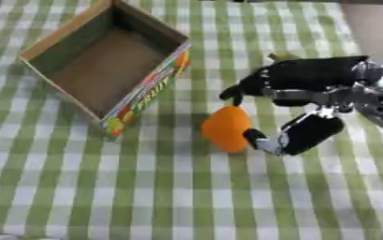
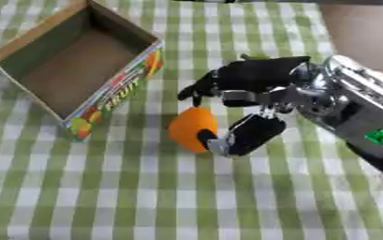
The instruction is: Pick up objects on the table and place them in the box.
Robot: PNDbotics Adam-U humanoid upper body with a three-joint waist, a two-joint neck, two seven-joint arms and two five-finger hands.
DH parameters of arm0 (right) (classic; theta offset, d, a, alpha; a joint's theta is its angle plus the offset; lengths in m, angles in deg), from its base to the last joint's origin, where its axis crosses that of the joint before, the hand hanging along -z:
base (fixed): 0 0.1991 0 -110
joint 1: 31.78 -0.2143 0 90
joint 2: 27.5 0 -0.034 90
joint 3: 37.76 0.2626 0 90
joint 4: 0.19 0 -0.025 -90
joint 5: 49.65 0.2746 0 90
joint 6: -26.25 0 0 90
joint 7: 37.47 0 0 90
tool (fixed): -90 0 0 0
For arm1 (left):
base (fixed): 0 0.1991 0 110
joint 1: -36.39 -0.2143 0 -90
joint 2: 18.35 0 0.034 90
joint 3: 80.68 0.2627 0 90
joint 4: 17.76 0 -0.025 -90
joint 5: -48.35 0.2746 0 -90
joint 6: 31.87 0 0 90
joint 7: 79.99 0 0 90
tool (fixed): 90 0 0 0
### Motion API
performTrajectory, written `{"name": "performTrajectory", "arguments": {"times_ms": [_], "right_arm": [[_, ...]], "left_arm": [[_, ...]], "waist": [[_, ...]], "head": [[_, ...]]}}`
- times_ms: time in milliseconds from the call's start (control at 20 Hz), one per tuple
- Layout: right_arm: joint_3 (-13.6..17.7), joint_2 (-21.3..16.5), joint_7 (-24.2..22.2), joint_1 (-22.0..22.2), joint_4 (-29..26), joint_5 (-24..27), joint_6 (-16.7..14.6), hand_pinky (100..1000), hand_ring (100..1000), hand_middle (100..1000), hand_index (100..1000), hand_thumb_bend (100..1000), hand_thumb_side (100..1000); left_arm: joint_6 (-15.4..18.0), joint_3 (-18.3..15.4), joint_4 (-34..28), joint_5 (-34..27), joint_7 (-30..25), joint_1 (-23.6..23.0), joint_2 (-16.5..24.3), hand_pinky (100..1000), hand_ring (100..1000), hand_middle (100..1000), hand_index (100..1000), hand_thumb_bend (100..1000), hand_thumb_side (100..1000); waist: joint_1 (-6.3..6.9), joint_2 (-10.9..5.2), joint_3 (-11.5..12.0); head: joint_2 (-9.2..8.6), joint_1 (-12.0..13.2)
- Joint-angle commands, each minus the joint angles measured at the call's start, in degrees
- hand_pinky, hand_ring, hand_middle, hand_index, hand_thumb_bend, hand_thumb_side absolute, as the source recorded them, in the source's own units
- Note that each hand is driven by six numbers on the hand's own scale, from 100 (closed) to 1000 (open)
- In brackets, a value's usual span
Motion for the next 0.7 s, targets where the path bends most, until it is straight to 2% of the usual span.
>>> {"name": "performTrajectory", "arguments": {"times_ms": [50,450,700], "right_arm": [[0.3,-0.3,-0.6,-0.4,0.3,-0.7,-0.2,976,100,784,993,100,660],[-0.4,1.8,-0.4,-0.8,4.1,-2.6,-1.2,971,100,788,992,100,673],[-0.6,3.1,1.4,-0.7,7.5,-4.9,-3.0,967,100,788,993,100,642]], "left_arm": [[0.0,-0.2,-0.8,-0.3,-0.3,0.4,1.0,748,721,716,851,216,457],[0.0,-0.1,-0.8,-0.5,-0.5,0.4,0.8,747,719,716,850,213,461],[0.0,0.0,-0.8,-0.6,-0.6,0.4,0.6,747,719,716,850,209,465]], "waist": [[0.22,-0.97,0.1],[0.32,-0.81,0.4],[0.4,-0.58,0.5]], "head": [[0.17,-0.1],[-0.22,-0.4],[-0.4,-0.7]]}}
